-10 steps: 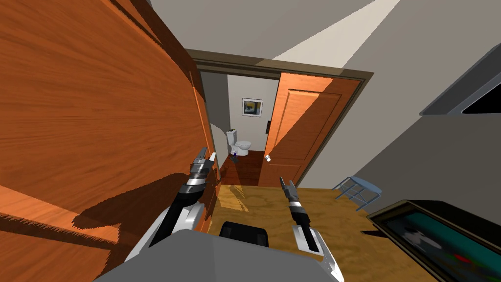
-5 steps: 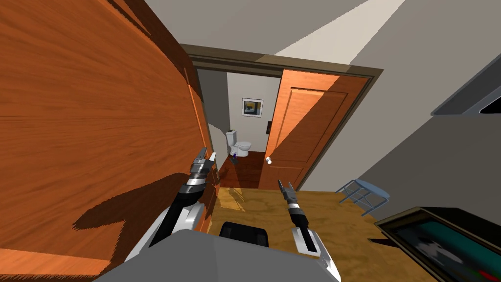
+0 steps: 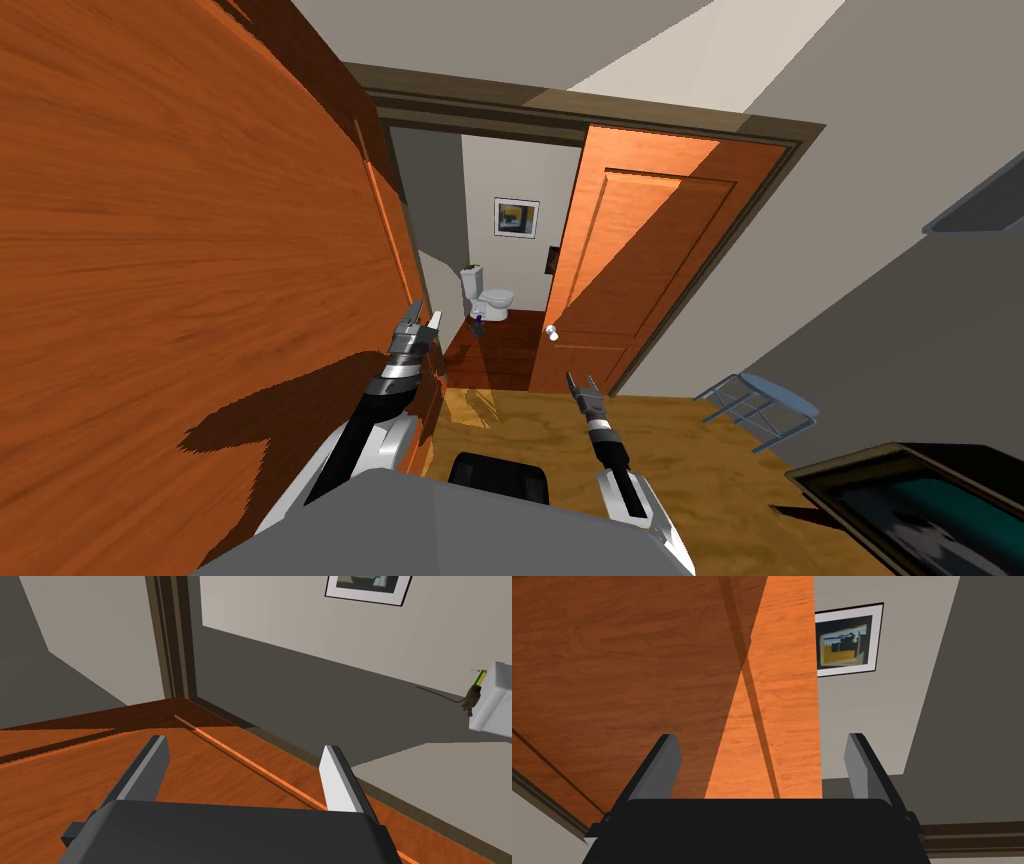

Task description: Pull the door open

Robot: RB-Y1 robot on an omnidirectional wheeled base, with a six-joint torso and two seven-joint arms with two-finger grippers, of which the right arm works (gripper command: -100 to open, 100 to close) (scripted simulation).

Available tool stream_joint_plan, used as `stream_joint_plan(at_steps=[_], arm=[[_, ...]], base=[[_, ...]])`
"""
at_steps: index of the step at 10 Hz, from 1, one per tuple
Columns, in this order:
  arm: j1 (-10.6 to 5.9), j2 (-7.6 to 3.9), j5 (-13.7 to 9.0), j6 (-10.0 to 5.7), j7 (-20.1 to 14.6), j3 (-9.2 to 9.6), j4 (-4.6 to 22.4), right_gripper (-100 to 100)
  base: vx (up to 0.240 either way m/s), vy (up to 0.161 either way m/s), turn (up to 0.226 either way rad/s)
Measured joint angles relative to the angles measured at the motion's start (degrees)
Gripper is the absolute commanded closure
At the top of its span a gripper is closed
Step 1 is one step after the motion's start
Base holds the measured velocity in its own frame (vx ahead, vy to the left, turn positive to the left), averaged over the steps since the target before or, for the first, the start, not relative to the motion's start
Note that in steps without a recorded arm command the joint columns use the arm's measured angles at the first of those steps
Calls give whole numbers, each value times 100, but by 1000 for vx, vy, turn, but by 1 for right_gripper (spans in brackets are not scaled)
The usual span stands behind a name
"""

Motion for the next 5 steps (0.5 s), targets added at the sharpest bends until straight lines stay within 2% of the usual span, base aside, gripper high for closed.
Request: stream_joint_plan(at_steps=[5], arm=[[-218, -34, 202, -220, 379, -102, 674, -100]], base=[[123, -1, 5]])
